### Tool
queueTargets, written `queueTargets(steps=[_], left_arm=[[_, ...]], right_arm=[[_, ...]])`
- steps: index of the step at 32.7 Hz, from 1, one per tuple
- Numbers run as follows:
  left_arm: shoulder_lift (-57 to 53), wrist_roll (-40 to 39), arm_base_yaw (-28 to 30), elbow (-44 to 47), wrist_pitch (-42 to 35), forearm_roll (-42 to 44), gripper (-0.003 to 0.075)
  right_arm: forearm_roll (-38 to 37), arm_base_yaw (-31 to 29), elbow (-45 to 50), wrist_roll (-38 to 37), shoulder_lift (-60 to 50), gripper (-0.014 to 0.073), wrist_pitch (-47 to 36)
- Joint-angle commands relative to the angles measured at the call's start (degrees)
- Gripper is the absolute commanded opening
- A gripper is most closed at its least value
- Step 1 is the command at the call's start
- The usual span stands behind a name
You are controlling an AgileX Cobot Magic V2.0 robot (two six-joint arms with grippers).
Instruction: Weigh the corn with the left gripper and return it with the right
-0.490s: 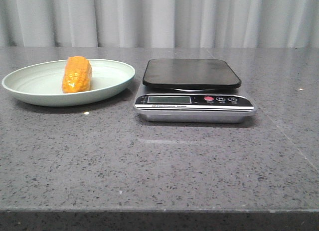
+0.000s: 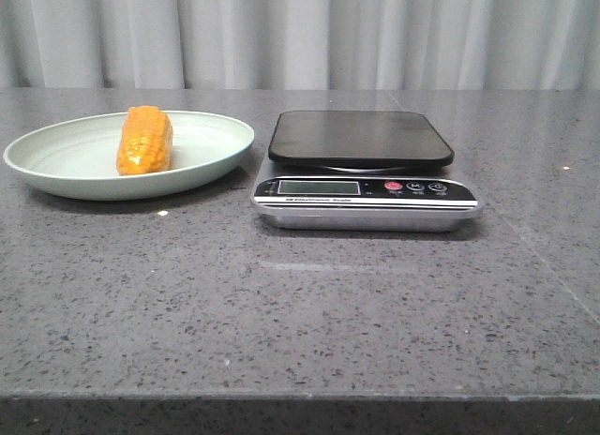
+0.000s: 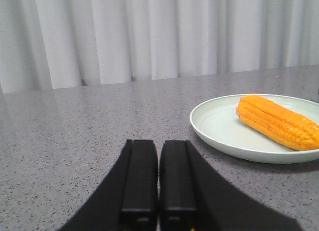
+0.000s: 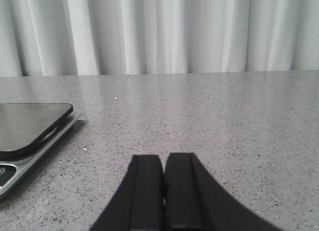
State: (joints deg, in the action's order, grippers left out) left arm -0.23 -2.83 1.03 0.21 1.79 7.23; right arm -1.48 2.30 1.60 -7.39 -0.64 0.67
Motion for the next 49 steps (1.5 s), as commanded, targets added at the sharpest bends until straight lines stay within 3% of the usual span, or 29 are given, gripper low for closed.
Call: queueTargets(steps=[1,14,22,25,33,37,49], left_arm=[[-1.1,0.0,0.1,0.3,-4.8,-0.3,0.0134],[-1.1,0.0,0.1,0.3,-8.0,0.3,0.0134],[-1.1,-0.6,0.1,-1.9,-32.4,-1.8,0.0134],[-0.9,-2.2,0.1,-9.0,-26.7,-1.6,0.0134],[9.5,-2.2,0.1,-32.9,6.5,-0.2,0.0134],[13.6,-2.2,0.1,-39.2,19.0,-3.5,0.0134],[15.4,-2.1,-0.7,-37.7,20.4,-4.6,0.0146]], right_arm=[[-0.6,-0.4,-0.5,0.5,-1.0,0.015,-4.3],[-0.6,-0.4,-0.5,0.5,-1.0,0.015,-4.3],[-0.6,-0.2,-0.5,0.5,-1.0,0.015,-4.2],[-0.6,-0.2,-0.5,0.5,-1.0,0.015,-4.2],[-0.6,-0.2,-0.5,0.5,-1.0,0.015,-4.2],[-0.6,-0.2,-0.5,0.5,-1.0,0.015,-4.2],[-0.6,-0.2,-0.5,0.5,-1.0,0.015,-4.2]])
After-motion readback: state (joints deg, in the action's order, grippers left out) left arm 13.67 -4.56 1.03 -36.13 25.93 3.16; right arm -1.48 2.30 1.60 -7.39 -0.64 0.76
